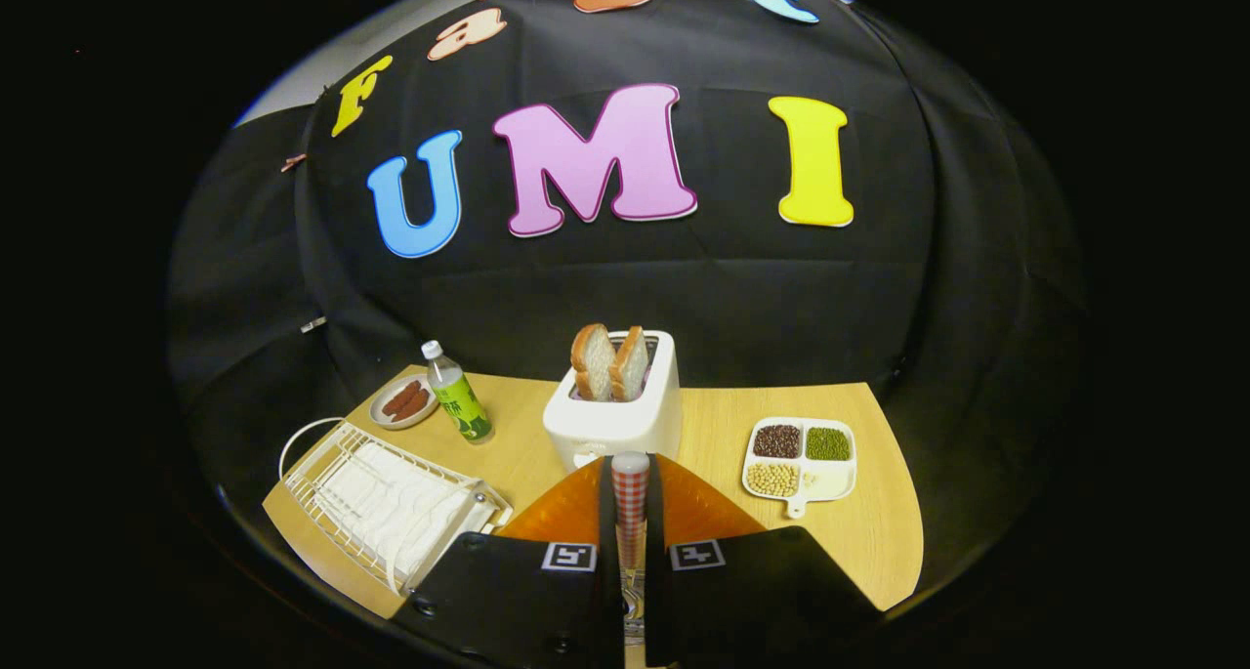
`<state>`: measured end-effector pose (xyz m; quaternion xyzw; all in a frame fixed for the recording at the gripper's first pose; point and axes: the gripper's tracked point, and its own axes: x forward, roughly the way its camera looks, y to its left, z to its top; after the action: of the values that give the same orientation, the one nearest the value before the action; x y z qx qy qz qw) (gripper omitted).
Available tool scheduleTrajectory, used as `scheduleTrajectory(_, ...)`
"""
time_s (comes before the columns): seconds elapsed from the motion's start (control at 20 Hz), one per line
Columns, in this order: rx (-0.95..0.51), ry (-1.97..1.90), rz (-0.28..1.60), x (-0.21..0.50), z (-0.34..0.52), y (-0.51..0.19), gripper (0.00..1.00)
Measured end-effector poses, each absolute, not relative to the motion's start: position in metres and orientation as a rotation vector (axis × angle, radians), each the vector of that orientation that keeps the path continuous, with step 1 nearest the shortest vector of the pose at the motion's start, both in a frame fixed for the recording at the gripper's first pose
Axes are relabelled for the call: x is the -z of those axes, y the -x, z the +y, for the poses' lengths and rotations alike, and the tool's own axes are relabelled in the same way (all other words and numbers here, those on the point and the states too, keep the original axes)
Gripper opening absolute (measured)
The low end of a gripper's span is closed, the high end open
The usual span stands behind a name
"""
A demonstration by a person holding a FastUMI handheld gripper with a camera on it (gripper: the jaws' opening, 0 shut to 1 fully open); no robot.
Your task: Take the plate from the dish rack, then take the spoon from the basket and place it into the plate.
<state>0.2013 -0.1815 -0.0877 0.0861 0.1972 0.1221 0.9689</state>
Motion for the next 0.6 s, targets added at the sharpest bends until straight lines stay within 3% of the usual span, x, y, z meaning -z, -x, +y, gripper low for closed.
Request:
scheduleTrajectory(0.3, -0.338, -0.181, 0.372, 0.051, -0.163, -0.151, 0.12)
scheduleTrajectory(0.6, -0.417, -0.226, 0.444, 0.072, -0.135, -0.096, 0.12)
